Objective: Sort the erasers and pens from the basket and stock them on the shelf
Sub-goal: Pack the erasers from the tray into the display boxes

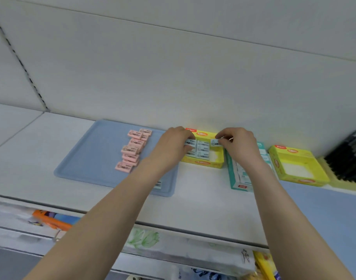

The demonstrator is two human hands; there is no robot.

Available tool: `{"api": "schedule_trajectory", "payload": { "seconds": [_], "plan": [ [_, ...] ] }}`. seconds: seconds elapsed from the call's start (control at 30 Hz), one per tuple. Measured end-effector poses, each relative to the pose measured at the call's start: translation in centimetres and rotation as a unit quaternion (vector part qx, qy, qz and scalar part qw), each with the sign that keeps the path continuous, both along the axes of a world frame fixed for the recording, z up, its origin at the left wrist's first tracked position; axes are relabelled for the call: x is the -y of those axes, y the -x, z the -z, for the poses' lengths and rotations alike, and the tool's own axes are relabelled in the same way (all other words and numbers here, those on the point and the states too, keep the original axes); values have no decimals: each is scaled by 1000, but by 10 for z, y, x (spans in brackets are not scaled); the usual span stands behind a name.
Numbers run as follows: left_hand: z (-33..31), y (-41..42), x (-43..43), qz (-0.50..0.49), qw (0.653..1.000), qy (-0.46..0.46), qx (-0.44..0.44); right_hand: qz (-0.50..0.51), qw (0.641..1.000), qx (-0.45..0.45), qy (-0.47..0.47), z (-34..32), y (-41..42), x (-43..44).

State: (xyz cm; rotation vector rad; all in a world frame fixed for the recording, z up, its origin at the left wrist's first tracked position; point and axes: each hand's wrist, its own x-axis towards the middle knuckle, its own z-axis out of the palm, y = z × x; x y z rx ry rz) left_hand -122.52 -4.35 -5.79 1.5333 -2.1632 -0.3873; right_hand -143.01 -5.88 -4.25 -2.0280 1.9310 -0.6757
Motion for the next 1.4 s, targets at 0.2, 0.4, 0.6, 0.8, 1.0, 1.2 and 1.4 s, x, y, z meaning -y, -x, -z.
{"api": "schedule_trajectory", "payload": {
  "seconds": [0.2, 0.4, 0.6, 0.8, 1.0, 1.2, 1.4],
  "plan": [
    [10, -4, 19, -49, 999, -25, 0, -36, 999, 28, -19, 8, -25, 13],
    [12, -5, 25, -48, 999, -9, 15, -43, 998, -51, -17, 17, -32, 14],
    [7, 7, 37, -20, 999, 2, 31, -53, 994, -93, 3, 16, -27, 14],
    [10, 13, 44, -10, 999, -8, 40, -68, 991, -116, -4, 17, -27, 14],
    [9, 11, 46, -26, 997, 7, 71, -54, 988, -142, 2, 15, -23, 13],
    [9, 10, 43, -18, 998, 9, 62, -66, 990, -129, 3, 14, -24, 11],
    [11, 10, 40, -6, 999, 17, 36, -54, 988, -141, 7, 16, -25, 10]
  ]
}}
